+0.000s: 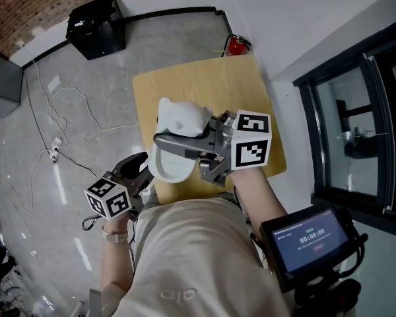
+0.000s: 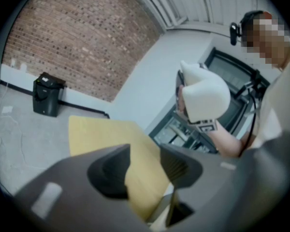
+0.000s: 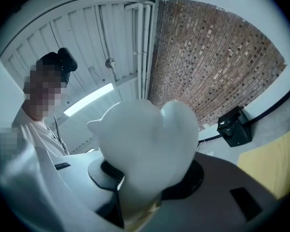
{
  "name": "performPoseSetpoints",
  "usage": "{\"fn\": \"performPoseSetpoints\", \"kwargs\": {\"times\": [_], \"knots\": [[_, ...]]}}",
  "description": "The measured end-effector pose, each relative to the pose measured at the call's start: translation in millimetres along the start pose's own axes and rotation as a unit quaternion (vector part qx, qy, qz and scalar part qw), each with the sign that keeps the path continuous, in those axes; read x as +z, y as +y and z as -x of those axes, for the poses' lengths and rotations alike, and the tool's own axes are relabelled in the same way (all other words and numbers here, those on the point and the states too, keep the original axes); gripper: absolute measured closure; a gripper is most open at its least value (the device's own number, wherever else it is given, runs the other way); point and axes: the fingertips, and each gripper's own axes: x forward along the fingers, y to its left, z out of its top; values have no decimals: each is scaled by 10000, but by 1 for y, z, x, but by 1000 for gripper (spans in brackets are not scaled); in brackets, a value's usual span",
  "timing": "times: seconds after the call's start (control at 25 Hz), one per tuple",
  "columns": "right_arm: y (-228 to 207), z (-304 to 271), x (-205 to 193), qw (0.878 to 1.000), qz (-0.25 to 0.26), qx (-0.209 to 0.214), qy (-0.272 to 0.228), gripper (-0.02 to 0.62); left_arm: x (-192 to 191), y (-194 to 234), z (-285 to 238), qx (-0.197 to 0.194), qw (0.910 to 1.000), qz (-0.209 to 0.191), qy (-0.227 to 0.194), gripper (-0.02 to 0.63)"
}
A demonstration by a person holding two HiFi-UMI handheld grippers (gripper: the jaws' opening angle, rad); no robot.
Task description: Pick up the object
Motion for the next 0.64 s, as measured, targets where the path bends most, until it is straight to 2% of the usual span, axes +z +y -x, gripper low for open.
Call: {"fn": "performPoseSetpoints", "kwargs": {"times": [0.64], "knots": [[-3,2,1,9999,-56,-38,-87,396,-3,0,-2,-27,10000,43,26,428]]}}
